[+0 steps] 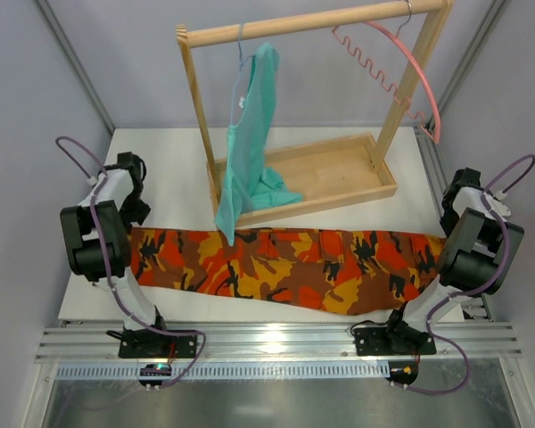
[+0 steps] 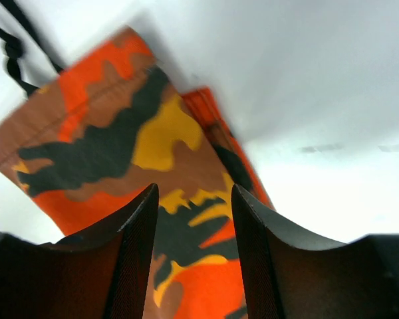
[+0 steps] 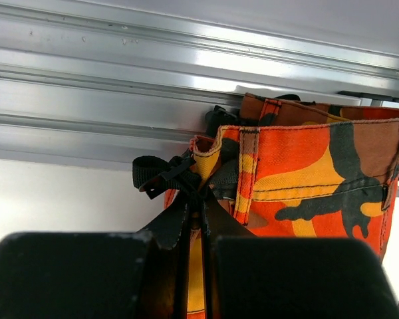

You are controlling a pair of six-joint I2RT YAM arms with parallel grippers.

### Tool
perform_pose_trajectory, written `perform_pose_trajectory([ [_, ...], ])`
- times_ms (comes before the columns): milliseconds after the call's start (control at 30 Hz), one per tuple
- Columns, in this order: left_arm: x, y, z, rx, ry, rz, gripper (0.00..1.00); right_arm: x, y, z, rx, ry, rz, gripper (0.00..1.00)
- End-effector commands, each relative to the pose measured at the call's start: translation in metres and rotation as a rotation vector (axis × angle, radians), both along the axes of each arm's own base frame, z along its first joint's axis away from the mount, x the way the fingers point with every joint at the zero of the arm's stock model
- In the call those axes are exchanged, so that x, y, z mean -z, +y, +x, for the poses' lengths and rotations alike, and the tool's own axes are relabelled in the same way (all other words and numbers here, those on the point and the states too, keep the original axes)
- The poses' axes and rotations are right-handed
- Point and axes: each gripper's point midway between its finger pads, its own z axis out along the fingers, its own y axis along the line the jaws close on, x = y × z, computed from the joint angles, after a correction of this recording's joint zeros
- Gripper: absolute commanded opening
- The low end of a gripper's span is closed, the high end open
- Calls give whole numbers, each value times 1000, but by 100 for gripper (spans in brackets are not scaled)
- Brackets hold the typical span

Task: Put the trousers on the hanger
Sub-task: Fold the trousers

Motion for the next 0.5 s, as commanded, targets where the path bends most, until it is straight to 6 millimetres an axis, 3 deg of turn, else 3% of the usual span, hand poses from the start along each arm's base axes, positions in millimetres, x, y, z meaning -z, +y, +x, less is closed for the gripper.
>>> perform_pose_trajectory([
  [0,-11,-18,11,5,-50,10,50,-14,-11,2,13,-46,-82,4],
  [133,2,-39,17,-9,-79,-71,49,-13,-11,4,7,-47,-79,3],
  [233,7,-41,16,-23,-80,-76,49,-13,-12,6,7,-53,-79,4],
  [333,1,-37,15,-16,-72,-54,49,-9,-6,23,-89,-85,-28,4],
  [400,-15,-30,14,-10,-101,-14,49,-13,6,40,-154,-162,31,15],
  [433,-22,-27,14,2,-107,6,49,-17,10,46,-184,-190,46,28],
  [467,-32,-24,15,4,-123,24,49,-24,14,51,-226,-209,50,32],
])
